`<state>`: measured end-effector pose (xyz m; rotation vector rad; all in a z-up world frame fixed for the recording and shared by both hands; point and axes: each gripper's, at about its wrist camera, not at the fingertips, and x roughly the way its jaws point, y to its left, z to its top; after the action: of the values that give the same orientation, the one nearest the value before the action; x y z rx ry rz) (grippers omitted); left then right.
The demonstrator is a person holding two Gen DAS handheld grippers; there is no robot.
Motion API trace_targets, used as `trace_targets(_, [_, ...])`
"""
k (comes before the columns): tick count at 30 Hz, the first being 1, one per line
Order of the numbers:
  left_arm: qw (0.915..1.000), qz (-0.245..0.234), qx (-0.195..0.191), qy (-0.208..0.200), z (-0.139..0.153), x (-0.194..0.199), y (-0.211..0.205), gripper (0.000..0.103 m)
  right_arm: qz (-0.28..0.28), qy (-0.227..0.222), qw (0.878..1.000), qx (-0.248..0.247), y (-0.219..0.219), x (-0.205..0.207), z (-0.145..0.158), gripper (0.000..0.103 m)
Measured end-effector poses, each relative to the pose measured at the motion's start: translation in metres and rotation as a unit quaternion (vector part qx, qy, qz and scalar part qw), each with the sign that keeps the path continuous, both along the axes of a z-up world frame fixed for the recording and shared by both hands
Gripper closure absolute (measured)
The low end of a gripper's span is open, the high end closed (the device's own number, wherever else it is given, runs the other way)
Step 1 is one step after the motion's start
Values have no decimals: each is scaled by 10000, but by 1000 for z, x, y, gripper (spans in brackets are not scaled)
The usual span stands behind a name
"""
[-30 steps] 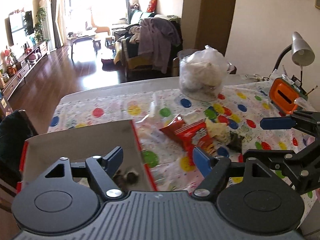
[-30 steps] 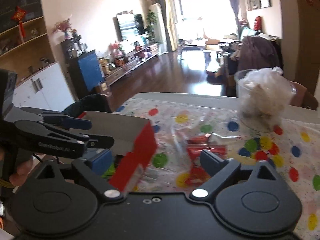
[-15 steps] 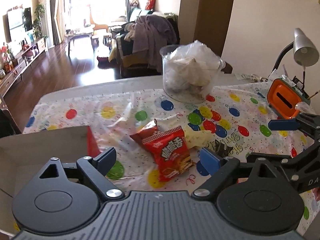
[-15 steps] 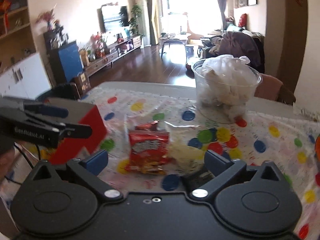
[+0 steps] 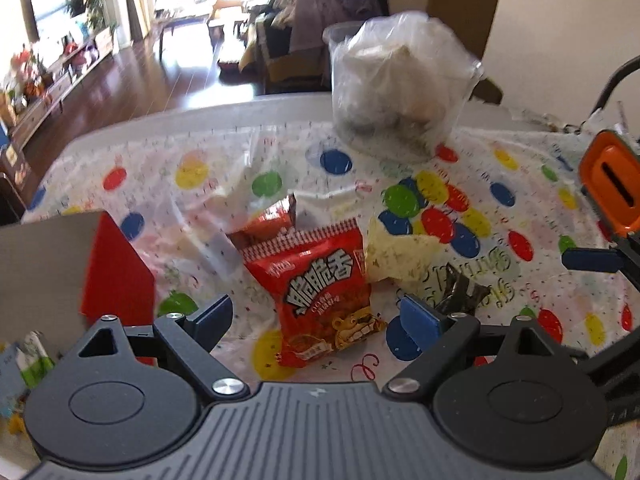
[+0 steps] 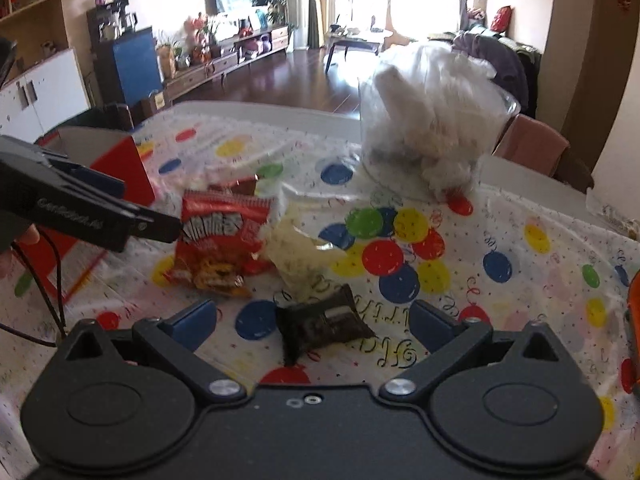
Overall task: Organize snacks
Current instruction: 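Reach the left tool to the red chips bag while the right tool grasps the dark brown packet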
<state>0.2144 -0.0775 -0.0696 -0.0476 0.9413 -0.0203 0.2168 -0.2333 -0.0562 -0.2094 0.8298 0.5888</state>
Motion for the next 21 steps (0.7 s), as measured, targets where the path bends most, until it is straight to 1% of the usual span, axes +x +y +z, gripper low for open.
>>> trace_targets(5, [9996,123,135,209,-21,18,-11,12,222,151,9996,-133,2,12,-19,0])
trace_targets(10, [9984,219,236,465,-40,32,-16,12,298,313,9989,-198,4,26,-38,1])
trace_targets(14, [9973,268,363,573,-50,41,-19,12,420,348,9981,-280,11,34,-48,1])
trace_targets(17, [9963,323,374,708,-57,48,-20,12,515,320,9974,-385,17,39,-56,1])
trace_targets(19, [9955,295,365,818,-62,53,-21,12,559,351,9969,-427,20,42,-61,2])
trace_targets(21, [9949,280,373,897,-66,58,-22,12,562,403,9966,-453,22,47,-66,5])
